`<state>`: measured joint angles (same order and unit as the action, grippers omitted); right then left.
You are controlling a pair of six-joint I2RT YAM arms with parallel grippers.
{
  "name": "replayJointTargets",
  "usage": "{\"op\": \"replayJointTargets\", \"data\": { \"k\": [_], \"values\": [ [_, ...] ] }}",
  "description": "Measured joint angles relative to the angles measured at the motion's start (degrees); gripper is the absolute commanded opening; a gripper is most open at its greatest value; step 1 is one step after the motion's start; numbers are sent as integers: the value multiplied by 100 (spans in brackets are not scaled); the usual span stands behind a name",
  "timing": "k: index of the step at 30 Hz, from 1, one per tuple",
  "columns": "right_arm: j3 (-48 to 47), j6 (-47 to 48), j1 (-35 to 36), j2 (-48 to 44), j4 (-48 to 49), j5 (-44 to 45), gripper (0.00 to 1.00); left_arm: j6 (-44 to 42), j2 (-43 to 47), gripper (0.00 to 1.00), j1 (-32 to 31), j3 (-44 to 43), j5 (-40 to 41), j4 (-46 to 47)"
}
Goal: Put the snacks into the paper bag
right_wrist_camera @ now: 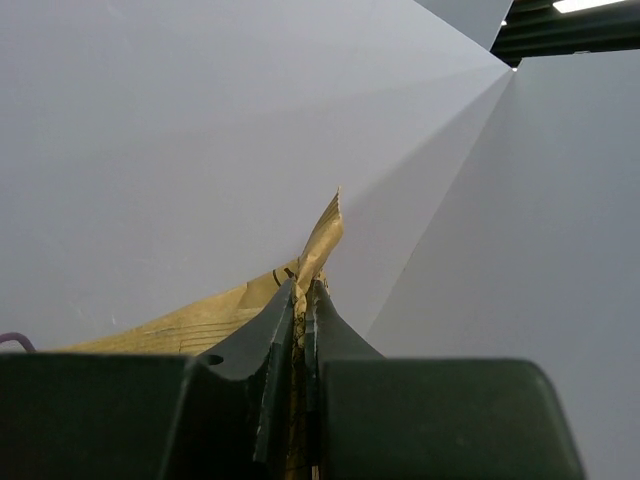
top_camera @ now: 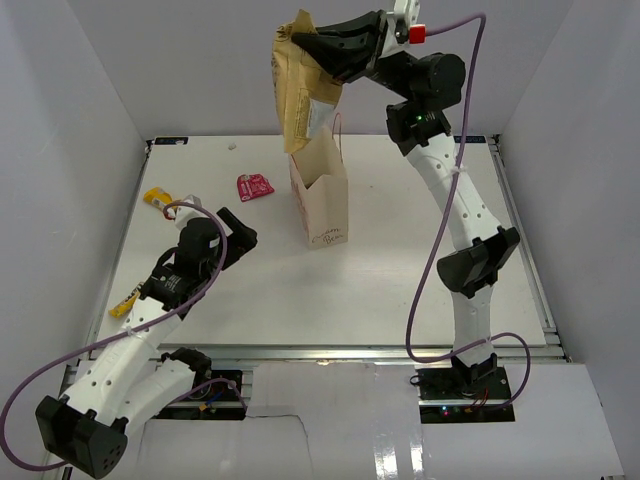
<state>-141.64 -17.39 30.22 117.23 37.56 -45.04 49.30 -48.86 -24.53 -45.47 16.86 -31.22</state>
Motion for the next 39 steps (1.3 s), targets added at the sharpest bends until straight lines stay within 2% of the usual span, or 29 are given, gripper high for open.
{"op": "replayJointTargets", "data": {
  "k": [15,26,36,39],
  "values": [
    [782,369,17,114,-138,-140,8,35,111,98,0,52,-39,17],
    [2433,-494,-44,-155,85,-350,8,55,129,98,0,98,-39,39],
    [2767,-1088,-232,-323,223,-133,10,55,122,98,0,98,-44,42],
    [2892,-1211,-243,-389,295,-68,17,55,118,98,0,98,-42,42]
  ]
}}
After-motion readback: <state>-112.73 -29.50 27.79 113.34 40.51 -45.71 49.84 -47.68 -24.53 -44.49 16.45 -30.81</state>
